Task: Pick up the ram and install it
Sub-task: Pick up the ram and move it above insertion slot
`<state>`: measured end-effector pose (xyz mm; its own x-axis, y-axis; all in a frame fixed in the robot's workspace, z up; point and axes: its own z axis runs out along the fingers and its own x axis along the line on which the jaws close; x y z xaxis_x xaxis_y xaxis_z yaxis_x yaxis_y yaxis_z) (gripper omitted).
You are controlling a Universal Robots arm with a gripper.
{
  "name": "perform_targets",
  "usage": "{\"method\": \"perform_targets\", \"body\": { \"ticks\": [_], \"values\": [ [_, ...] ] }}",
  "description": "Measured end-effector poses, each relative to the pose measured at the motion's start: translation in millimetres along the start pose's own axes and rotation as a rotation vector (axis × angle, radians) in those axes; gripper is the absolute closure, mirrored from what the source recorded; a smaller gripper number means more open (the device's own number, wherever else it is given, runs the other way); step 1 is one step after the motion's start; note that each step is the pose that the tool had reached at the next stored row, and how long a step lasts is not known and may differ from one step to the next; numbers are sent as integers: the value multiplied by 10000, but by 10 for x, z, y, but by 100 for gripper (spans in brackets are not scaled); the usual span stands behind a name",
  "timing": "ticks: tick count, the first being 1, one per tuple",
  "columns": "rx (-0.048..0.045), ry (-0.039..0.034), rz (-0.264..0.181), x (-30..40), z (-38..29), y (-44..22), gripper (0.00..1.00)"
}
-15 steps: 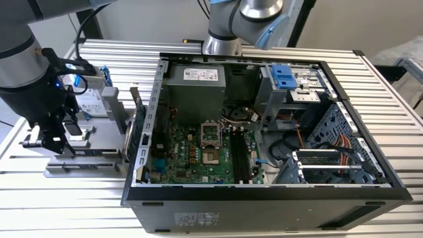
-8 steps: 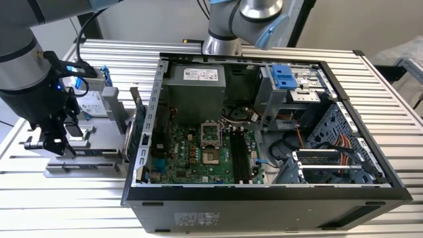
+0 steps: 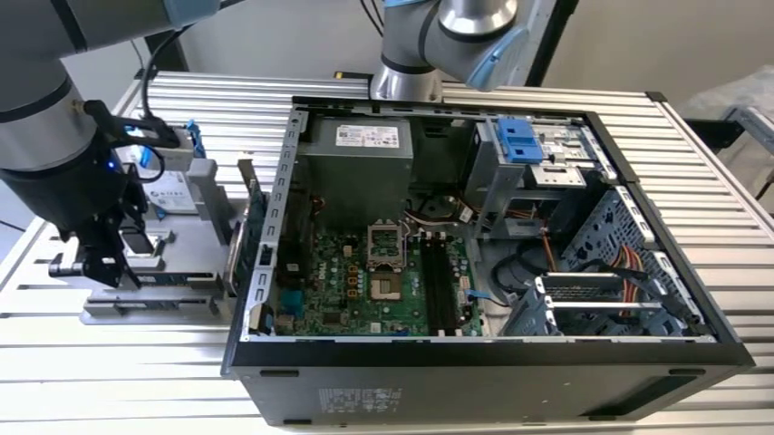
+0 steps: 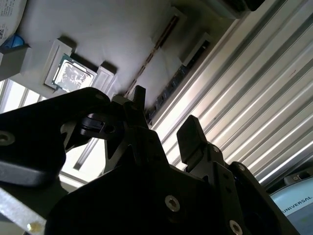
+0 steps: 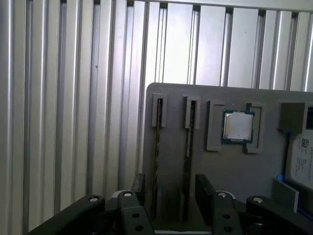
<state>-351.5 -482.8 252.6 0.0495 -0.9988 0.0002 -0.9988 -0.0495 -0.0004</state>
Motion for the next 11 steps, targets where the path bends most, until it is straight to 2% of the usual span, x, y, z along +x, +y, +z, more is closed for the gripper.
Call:
{"method": "perform_targets", "body": {
  "ticks": [11],
  "values": [
    [-1, 3, 1, 25, 97, 2, 0]
  ]
}}
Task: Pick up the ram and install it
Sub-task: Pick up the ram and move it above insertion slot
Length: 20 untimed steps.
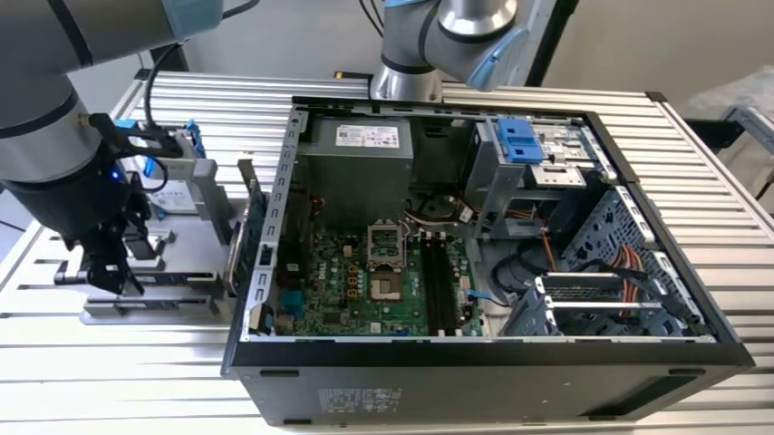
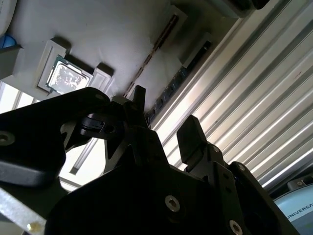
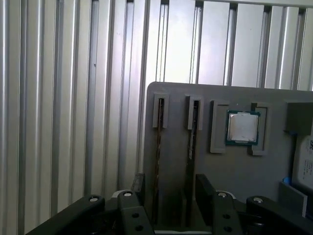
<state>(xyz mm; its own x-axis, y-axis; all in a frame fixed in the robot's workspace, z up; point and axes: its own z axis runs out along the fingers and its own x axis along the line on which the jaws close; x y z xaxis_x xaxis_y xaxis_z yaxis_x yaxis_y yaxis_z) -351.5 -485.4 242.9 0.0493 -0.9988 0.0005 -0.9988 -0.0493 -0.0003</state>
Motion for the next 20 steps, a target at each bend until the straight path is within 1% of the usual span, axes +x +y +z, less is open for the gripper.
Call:
{"method": "perform_targets", "body": {
  "ticks": [7, 15, 20],
  "values": [
    [1, -1, 1, 59, 57, 2, 0],
    [-1, 2, 121, 64, 133, 3, 0],
    [2, 0, 173, 82, 172, 4, 0]
  ]
}}
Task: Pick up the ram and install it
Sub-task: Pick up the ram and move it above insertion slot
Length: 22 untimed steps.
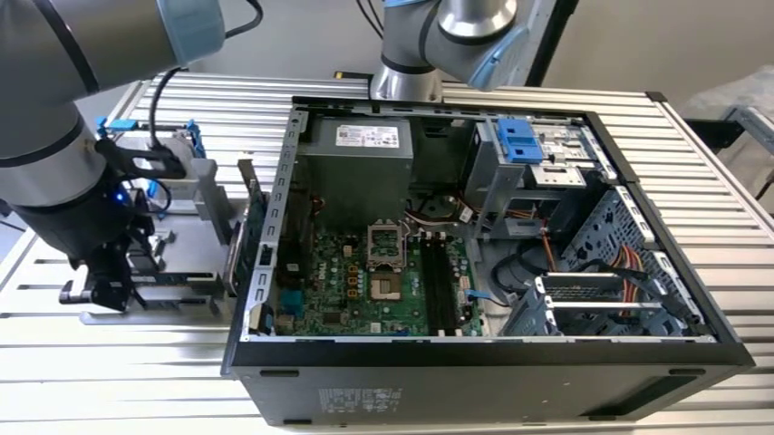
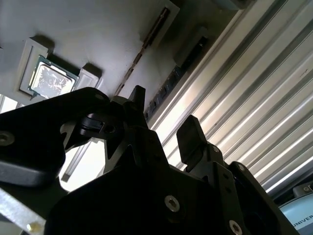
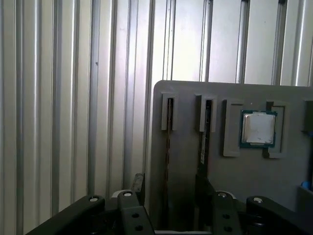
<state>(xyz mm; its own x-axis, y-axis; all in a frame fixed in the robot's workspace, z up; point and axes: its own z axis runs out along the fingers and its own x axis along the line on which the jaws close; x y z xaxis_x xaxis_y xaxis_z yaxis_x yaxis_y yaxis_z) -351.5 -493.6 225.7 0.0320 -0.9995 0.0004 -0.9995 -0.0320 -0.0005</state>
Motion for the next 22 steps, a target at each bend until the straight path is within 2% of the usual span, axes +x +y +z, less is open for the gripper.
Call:
{"method": "perform_targets", "body": {
  "ticks": [11, 22],
  "values": [
    [-2, 3, 264, 2, 105, 0, 0],
    [-3, 3, 270, 2, 182, 0, 0]
  ]
}}
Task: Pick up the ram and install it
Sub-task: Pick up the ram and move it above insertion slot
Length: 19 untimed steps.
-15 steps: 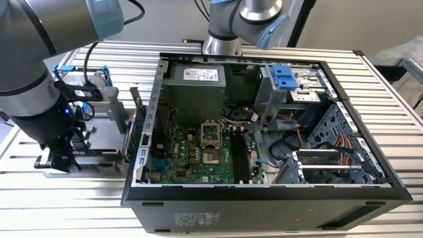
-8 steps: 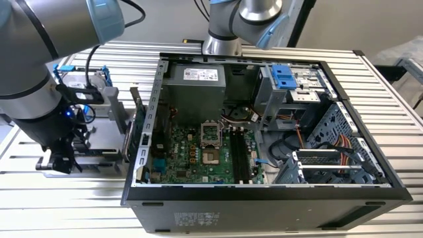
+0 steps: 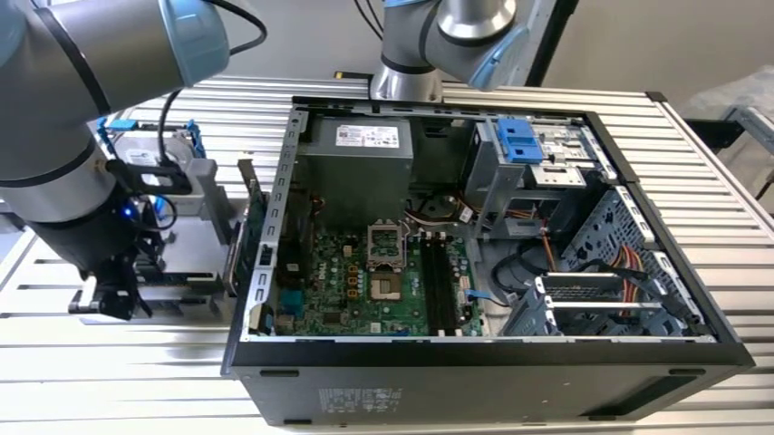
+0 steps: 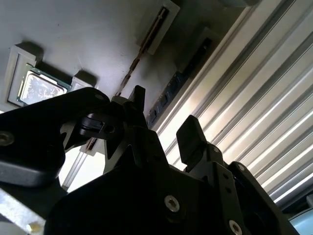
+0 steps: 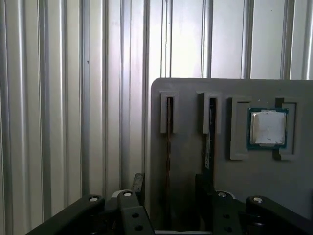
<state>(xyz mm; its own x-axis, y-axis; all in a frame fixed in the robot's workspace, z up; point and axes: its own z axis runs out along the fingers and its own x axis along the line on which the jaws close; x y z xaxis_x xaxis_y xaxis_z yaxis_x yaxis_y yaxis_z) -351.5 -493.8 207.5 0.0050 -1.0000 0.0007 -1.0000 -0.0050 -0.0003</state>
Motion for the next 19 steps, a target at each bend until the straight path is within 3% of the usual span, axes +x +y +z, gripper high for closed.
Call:
{"method": "perform_targets", "body": {
  "ticks": [11, 19],
  "values": [
    [0, 0, 0, 5, 101, 0, 0],
    [1, 0, -2, 18, 119, -1, 0]
  ]
}}
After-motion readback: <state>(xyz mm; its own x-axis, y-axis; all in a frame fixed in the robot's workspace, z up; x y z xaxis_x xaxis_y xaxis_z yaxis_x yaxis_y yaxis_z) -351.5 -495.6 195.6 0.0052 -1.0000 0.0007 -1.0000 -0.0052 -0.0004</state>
